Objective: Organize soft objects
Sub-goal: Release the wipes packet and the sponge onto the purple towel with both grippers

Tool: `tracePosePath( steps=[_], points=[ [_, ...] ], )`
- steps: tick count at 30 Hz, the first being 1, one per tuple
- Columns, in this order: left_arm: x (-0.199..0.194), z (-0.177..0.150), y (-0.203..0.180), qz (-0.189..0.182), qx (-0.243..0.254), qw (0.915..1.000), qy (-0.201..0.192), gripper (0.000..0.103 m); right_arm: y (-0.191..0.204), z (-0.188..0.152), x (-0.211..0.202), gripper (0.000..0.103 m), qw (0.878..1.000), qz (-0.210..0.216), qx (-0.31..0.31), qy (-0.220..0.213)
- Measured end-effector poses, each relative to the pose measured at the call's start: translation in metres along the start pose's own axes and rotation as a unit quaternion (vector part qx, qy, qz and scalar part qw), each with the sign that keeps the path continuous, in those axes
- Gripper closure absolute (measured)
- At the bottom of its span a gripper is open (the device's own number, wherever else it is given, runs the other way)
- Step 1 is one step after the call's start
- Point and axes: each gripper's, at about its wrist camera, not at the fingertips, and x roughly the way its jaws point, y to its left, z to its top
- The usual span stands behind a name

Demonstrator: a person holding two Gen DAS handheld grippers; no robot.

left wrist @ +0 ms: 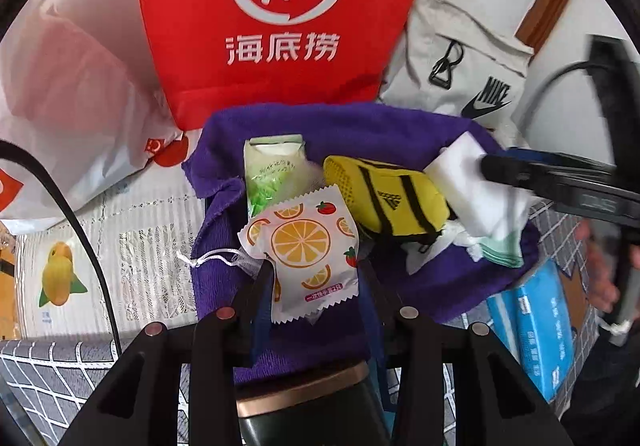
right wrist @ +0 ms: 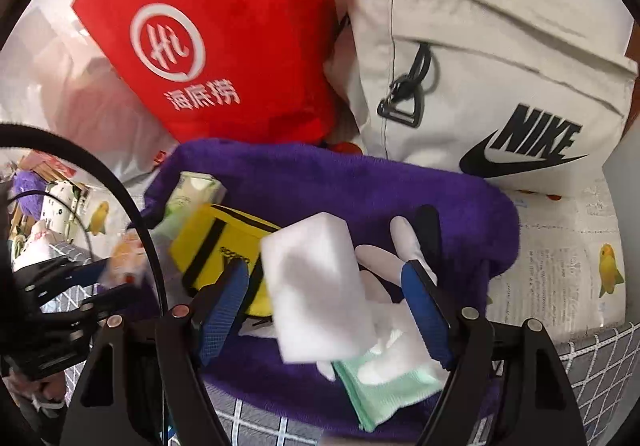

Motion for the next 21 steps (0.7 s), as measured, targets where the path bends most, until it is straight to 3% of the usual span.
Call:
tracePosePath(
  steps=[12, 17, 21],
  points=[
    [0.023, 0.005, -0.007, 0.029, 0.008, 0.9993, 0.022, 0.061, -0.003, -0.054, -0.075, 0.025, 0.998, 0.006, -0.007, -0.061],
    [0.024, 0.01, -0.013, 0.037, 0.013, 0.999, 0.02, 0.035, -0.003, -0.08, -0.089, 0.025, 0.998, 0.003, -0.009, -0.067],
    [0.015, 0.01, -0.016, 0.057, 0.021, 0.998, 0.018, 0.032, -0.001, -0.096, -0.093, 0.025, 0.997, 0.004, -0.017, -0.07]
  ],
)
